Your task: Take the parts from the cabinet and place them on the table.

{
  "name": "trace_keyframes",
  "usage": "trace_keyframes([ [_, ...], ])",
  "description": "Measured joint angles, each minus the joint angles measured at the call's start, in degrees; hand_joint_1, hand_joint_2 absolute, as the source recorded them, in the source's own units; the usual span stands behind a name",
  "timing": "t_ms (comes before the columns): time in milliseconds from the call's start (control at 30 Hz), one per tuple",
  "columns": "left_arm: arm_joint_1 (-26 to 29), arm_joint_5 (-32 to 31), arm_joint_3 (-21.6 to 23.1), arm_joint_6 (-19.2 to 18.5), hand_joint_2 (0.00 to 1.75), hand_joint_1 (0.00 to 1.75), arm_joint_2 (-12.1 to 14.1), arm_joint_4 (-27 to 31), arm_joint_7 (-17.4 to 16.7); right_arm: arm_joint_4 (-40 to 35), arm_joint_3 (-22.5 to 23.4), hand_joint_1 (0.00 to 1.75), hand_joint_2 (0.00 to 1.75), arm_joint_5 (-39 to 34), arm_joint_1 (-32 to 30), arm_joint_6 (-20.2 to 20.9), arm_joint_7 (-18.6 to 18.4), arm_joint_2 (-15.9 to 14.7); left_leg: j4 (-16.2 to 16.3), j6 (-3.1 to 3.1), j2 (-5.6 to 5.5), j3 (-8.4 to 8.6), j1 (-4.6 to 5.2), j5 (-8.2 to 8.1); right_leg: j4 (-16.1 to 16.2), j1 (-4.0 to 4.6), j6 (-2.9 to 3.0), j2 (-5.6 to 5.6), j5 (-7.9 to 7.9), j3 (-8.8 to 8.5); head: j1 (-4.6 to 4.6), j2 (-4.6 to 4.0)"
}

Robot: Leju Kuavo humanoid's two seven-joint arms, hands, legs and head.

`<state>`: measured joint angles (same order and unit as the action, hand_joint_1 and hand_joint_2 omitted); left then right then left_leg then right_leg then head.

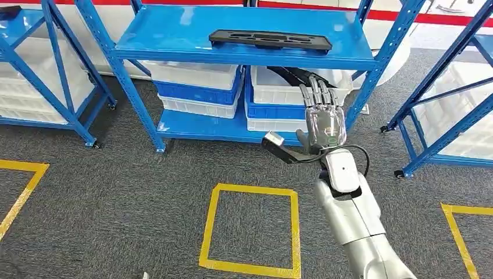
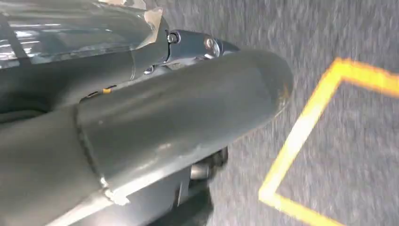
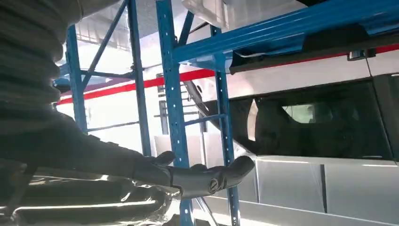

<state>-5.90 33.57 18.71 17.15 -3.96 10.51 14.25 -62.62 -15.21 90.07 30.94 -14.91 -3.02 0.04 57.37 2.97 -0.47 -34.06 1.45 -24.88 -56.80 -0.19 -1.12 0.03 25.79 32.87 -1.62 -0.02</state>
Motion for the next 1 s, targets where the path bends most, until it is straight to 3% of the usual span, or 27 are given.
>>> trace_keyframes([
  [67, 0.4, 5.0, -0.9, -17.2, 0.0, 0.0, 0.2, 0.0, 0.0, 0.8, 0.0, 0.0, 1.75, 0.0, 0.0, -0.5, 0.9, 0.2, 0.1, 0.08, -0.01, -0.1, 0.06, -0.08, 0.1, -0.11, -0.09, -0.01, -0.07, -0.07, 0.0, 0.0],
  [167, 0.8, 5.5, -1.4, -18.8, 0.0, 0.0, 0.6, 0.0, 0.1, 1.1, -0.4, 0.0, 1.75, 0.0, 0.0, -0.5, 0.9, 0.8, -0.2, 0.91, -0.05, 0.03, 0.25, 0.03, 0.6, -0.21, -0.66, 0.01, -0.4, -0.2, -0.09, 0.0],
  [200, 0.9, 5.6, -1.5, -19.0, 0.0, 0.0, 0.7, 0.0, 0.1, 1.0, -0.5, 0.0, 1.75, 0.0, 0.0, -0.5, 1.0, 0.9, -1.7, 1.37, 0.15, 0.86, -0.59, 0.81, 0.2, -0.04, -0.62, -0.01, -0.08, 0.18, -0.02, 0.0],
  [233, 0.9, 5.8, -1.6, -19.1, 0.0, 0.0, 0.7, 0.0, 0.1, 1.1, -0.5, 0.0, 1.75, 0.0, 0.0, -0.6, 1.0, 0.9, -2.0, 1.36, 0.22, 1.1, -0.37, 0.98, -0.4, -0.05, -0.62, -0.02, 0.34, 0.38, 0.13, 0.0],
  [267, 0.9, 5.9, -2.0, -19.3, 0.0, 0.0, 0.8, 0.0, 0.1, 1.1, -0.6, 0.0, 1.75, 0.0, 0.2, -0.7, 1.0, 0.9, -2.3, 1.8, 0.23, 1.12, -0.41, 1.24, -5.5, -0.12, -0.03, 0.02, 3.11, 2.77, 0.2, 0.0],
  [300, 0.9, 5.9, -2.1, -19.4, 0.0, 0.0, 0.7, 0.0, 0.1, 1.2, -0.7, 0.0, 1.75, 0.0, 0.0, -0.7, 1.0, 0.9, -2.3, 1.78, 0.23, 1.09, -0.41, 1.22, -9.7, -0.23, 0.14, 0.02, 4.76, 4.68, 0.2, 0.0],
  [333, 1.0, 6.0, -2.2, -19.4, 0.0, 0.0, 0.7, 0.0, 0.1, 1.4, -0.9, 0.0, 1.75, 0.0, -0.2, -0.7, 1.0, 0.9, -2.3, 1.75, 0.22, 1.04, -0.41, 1.2, -13.9, -0.4, 0.14, 0.02, 6.22, 6.77, 0.13, 0.0],
  [367, 1.1, 6.0, -2.2, -19.4, 0.0, 0.0, 0.7, 0.0, 0.0, 1.6, -1.0, 0.0, 1.75, 0.0, -0.3, -0.7, 1.0, 0.9, -2.2, 1.74, 0.2, 0.98, -0.42, 1.19, -16.7, -0.47, -0.24, 0.01, 6.79, 8.16, 0.24, 0.0],
  [400, 1.2, 6.0, -2.3, -19.4, 0.0, 0.0, 0.7, 0.0, 0.0, 1.8, -1.0, 0.0, 1.75, 0.0, -0.4, -0.7, 1.0, 1.0, -2.2, 1.67, 0.17, 0.98, -0.46, 1.15, -16.7, -0.67, -0.69, 0.0, 6.43, 8.13, 0.22, 0.0],
  [433, 1.3, 6.1, -2.3, -19.5, 0.0, 0.0, 0.7, 0.0, 0.0, 1.8, -1.0, 0.0, 1.75, 0.0, -0.4, -0.7, 1.0, 1.0, -2.1, 1.53, 0.14, 0.98, -0.52, 1.09, -14.2, -0.89, -1.32, 0.0, 5.24, 6.89, 0.22, 0.0],
  [500, 1.4, 6.1, -2.3, -19.5, 0.0, 0.0, 0.7, 0.0, 0.0, 1.8, -1.0, 0.0, 1.75, 0.0, -0.3, -0.7, 1.0, 1.0, -1.0, 0.64, 0.03, 0.84, -0.86, 0.45, -3.4, -1.63, -2.8, -0.1, 1.01, 1.41, 0.2, 0.0],
  [533, 1.3, 6.1, -2.3, -19.6, 0.0, 0.0, 0.7, 0.0, 0.0, 1.9, -1.0, 0.0, 1.75, 0.0, -0.4, -0.7, 1.0, 1.0, -0.1, 0.0, 0.08, 0.51, -0.89, -0.03, -0.6, -1.81, -2.66, -0.16, 1.06, 0.24, 0.33, 0.0],
  [600, 1.4, 6.1, -2.3, -19.6, 0.0, 0.0, 0.8, 0.0, -0.1, 2.0, -1.2, 0.0, 1.75, 0.0, -0.4, -0.7, 1.0, 1.2, 0.7, -0.62, -0.04, -0.26, -0.55, -0.35, -1.2, -1.32, -1.4, 0.23, 0.77, 0.15, 0.33, 0.0],
  [667, 1.5, 6.1, -2.3, -19.7, 0.0, 0.0, 0.8, 0.0, -0.2, 2.0, -1.1, 0.0, 1.75, 0.0, -0.4, -0.8, 1.0, 1.2, 0.6, -1.02, 0.0, -0.27, -0.81, -0.12, -1.2, -1.02, -0.76, 0.27, 0.63, 0.39, 0.24, 0.0],
  [700, 1.5, 6.1, -2.3, -19.7, 0.0, 0.0, 1.1, 0.0, -0.2, 2.0, -1.2, 0.0, 1.75, 0.0, -0.3, -0.8, 1.0, 1.3, 1.0, -1.24, -0.04, -0.48, -0.97, -0.5, -1.0, -1.79, -0.47, 0.26, 0.45, 0.26, 0.31, 0.0],
  [733, 1.6, 6.1, -2.3, -19.7, 0.0, 0.0, 1.0, 0.0, -0.2, 2.0, -1.2, 0.0, 1.75, 0.0, -0.3, -0.8, 1.0, 1.4, 2.2, -1.86, 0.07, -0.86, -1.0, -1.59, -1.0, -1.78, -0.2, 0.24, 0.39, 0.22, 0.04, 0.0],
  [767, 1.6, 6.1, -2.3, -19.7, 0.0, 0.0, 1.0, 0.0, -0.2, 2.0, -1.2, 0.0, 1.75, 0.0, -0.3, -0.8, 1.0, 1.5, 4.9, -2.39, 0.09, -2.07, -1.29, -3.5, -1.0, -1.83, 0.17, 0.21, 0.36, 0.22, -0.42, 0.0],
  [833, 1.6, 6.1, -2.4, -19.6, 0.0, 0.0, 1.0, 0.0, -0.2, 2.0, -1.3, 0.0, 1.75, 0.0, -0.3, -0.8, 1.0, 1.6, 13.4, -3.2, 0.21, -6.03, -1.86, -7.57, -1.0, -1.78, 0.2, 0.15, 0.4, 0.29, -0.48, 0.0],
  [867, 1.8, 6.1, -2.4, -19.3, 0.0, 0.0, 1.0, 0.0, -0.2, 2.1, -1.3, 0.0, 1.75, 0.0, -0.4, -0.8, 1.0, 1.6, 17.1, -3.48, 0.27, -7.84, -2.08, -8.65, -1.0, -1.79, 0.2, 0.12, 0.41, 0.31, -0.48, 0.0],
  [900, 1.8, 6.1, -2.4, -19.3, 0.0, 0.0, 1.0, 0.0, -0.3, 2.1, -1.4, 0.0, 1.75, 0.0, -0.4, -0.8, 1.0, 1.6, 18.0, -3.62, 0.3, -8.33, -2.28, -8.26, -1.0, -1.82, 0.2, 0.12, 0.41, 0.3, -0.46, 0.0],
  [933, 1.9, 6.1, -2.5, -19.2, 0.0, 0.0, 1.0, -0.1, -0.4, 2.2, -1.4, 0.0, 1.75, 0.0, -0.4, -0.8, 1.0, 1.6, 16.3, -3.71, 0.3, -7.61, -2.5, -6.67, -1.0, -1.84, 0.19, 0.14, 0.41, 0.28, -0.5, 0.0],
  [1000, 1.8, 6.2, -2.7, -19.2, 0.0, 0.0, 1.1, -0.1, -0.5, 2.2, -1.4, 0.0, 1.75, 0.0, -0.4, -0.8, 1.0, 1.6, 7.8, -3.64, 0.31, -3.42, -2.72, -1.96, -1.0, -1.99, 0.16, 0.21, 0.43, 0.14, -0.46, 0.0],
])
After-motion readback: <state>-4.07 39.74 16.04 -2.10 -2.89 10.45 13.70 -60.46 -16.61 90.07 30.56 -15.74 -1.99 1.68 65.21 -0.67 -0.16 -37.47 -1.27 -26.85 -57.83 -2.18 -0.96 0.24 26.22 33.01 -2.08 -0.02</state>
